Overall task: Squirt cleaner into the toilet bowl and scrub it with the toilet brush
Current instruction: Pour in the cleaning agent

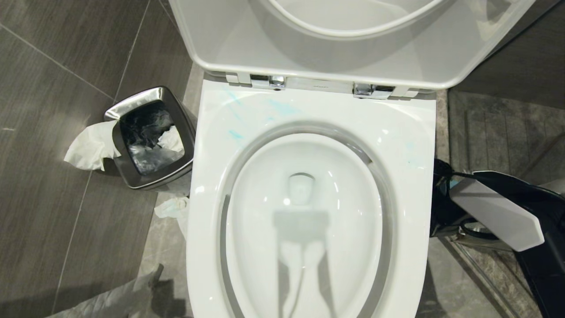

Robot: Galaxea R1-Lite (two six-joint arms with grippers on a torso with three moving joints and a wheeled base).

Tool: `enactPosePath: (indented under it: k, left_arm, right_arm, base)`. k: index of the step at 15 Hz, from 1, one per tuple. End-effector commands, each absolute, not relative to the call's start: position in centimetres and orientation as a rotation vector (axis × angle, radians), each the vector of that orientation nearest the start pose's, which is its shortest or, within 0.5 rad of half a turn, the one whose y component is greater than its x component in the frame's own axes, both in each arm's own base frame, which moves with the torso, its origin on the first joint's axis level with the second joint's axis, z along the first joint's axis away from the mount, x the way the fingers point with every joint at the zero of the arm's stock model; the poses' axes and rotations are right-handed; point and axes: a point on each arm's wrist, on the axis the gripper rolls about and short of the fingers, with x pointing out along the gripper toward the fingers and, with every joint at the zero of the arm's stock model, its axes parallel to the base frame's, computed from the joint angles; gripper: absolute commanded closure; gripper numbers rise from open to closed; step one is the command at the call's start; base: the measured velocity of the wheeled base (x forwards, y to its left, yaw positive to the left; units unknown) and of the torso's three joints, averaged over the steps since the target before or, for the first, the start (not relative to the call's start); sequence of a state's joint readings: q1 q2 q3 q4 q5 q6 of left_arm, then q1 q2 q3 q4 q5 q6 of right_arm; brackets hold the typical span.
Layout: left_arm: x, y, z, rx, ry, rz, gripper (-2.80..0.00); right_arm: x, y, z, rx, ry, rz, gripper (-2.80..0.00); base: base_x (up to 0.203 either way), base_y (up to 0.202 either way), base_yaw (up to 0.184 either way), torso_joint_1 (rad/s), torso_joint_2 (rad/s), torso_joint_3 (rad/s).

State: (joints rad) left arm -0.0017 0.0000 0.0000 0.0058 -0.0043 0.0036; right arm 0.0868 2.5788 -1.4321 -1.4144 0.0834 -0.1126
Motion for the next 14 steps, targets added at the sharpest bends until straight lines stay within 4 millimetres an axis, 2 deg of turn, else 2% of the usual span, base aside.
enactPosePath:
  k: [1, 6, 14]
  left_arm:
    - [-2.3, 0.0, 7.5, 0.004, 0.008, -0.006, 0.0]
    - [-2.3, 0.0, 7.4, 0.006, 0.009, -0.006, 0.0]
    - [-2.3, 0.0, 7.5, 0.008, 0.008, -0.006, 0.0]
  right_arm:
    - [48.9, 4.6, 7.2, -0.129, -0.321, 0.158, -2.8]
    - [49.4, 4.7, 8.1, -0.156, -0.371, 0.15, -2.8]
    - [50.4, 4.7, 7.5, -0.168, -0.388, 0.134, -2.8]
  base:
    - [0.0, 0.0, 0.0, 0.0, 0.0, 0.0]
    - [0.0, 0.0, 0.0, 0.0, 0.0, 0.0]
    - [0.0, 0.0, 0.0, 0.0, 0.0, 0.0]
